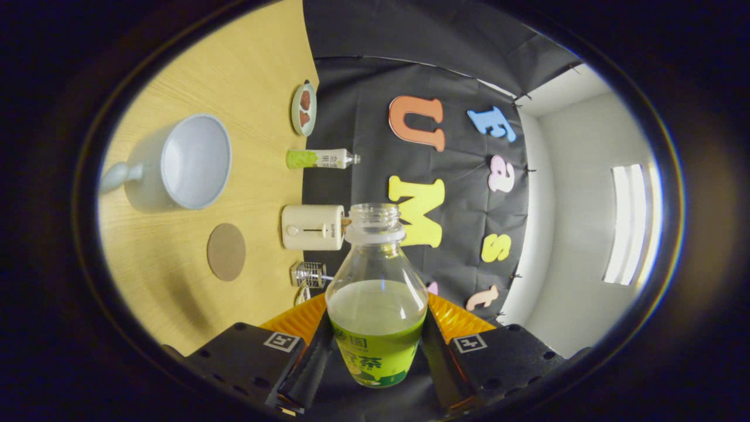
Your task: Take the bottle from table, then pour the juice into the cup, finally place the bottle on the coaster
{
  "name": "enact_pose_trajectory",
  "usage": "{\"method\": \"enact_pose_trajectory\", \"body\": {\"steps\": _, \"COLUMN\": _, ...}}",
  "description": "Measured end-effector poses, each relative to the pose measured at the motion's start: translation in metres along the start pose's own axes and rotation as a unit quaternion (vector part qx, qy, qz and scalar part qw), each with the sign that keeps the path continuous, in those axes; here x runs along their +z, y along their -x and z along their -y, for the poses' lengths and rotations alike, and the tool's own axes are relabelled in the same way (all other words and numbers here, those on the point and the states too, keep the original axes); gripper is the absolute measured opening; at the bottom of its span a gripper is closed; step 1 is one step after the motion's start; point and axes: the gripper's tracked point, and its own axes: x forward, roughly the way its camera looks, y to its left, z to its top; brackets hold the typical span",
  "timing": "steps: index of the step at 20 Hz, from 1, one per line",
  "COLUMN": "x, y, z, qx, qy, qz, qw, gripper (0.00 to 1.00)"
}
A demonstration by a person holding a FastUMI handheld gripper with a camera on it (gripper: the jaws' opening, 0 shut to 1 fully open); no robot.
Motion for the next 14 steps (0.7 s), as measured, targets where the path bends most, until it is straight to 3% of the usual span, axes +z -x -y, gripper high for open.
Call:
{"method": "enact_pose_trajectory", "body": {"steps": 3, "x": 0.010, "y": 0.003, "z": 0.003, "qx": -0.017, "qy": 0.037, "qz": 0.009, "qw": 0.999, "gripper": 0.80}}
{"method": "enact_pose_trajectory", "body": {"steps": 14, "x": 0.019, "y": 0.004, "z": 0.005, "qx": -0.026, "qy": 0.067, "qz": 0.011, "qw": 0.997, "gripper": 0.80}}
